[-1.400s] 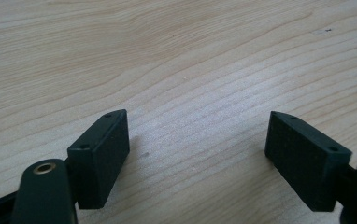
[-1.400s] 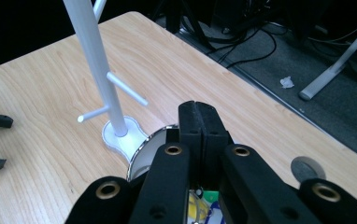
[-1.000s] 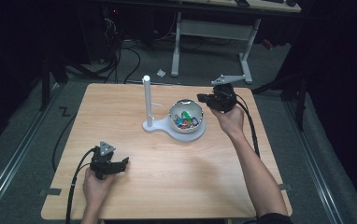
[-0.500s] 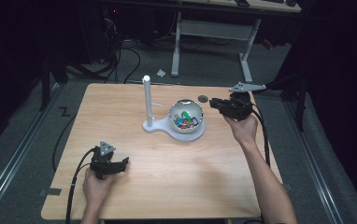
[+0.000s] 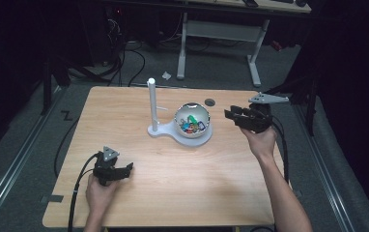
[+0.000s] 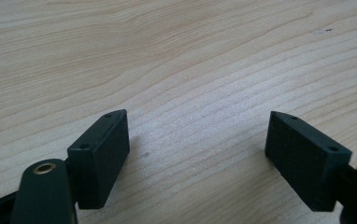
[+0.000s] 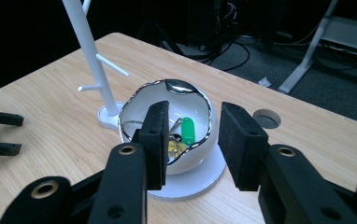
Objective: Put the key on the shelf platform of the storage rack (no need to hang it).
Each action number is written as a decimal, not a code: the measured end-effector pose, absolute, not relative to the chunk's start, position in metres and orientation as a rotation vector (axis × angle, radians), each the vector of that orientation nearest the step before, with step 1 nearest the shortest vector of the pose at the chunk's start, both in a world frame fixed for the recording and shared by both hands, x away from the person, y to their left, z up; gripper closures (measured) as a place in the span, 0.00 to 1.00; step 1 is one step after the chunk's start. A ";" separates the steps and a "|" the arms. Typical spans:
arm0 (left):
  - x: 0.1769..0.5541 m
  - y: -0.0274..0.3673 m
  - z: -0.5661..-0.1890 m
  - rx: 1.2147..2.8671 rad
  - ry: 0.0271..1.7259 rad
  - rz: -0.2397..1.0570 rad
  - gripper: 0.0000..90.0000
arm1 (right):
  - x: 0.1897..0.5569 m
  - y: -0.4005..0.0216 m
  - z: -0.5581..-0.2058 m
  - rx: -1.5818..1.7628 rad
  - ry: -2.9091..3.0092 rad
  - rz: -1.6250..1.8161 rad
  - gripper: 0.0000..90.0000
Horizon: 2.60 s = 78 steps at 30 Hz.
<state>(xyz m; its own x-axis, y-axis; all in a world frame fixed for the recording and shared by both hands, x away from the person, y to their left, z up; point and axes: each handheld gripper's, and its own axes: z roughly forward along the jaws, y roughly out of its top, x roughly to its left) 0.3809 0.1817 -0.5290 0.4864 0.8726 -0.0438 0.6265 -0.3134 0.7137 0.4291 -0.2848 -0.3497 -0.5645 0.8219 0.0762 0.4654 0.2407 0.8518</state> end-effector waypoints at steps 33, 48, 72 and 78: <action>0.381 0.182 -0.529 2.054 1.231 0.464 0.25 | 0.360 -0.322 -0.346 1.197 2.011 1.269 0.67; 0.381 0.182 -0.529 2.054 1.231 0.464 0.25 | 0.333 -0.334 -0.360 1.247 1.966 1.270 0.66; 0.381 0.182 -0.529 2.055 1.231 0.462 0.25 | 0.319 -0.329 -0.410 1.308 2.000 1.218 0.64; 0.381 0.182 -0.529 2.055 1.231 0.463 0.25 | 0.320 -0.326 -0.422 1.312 2.008 1.215 0.63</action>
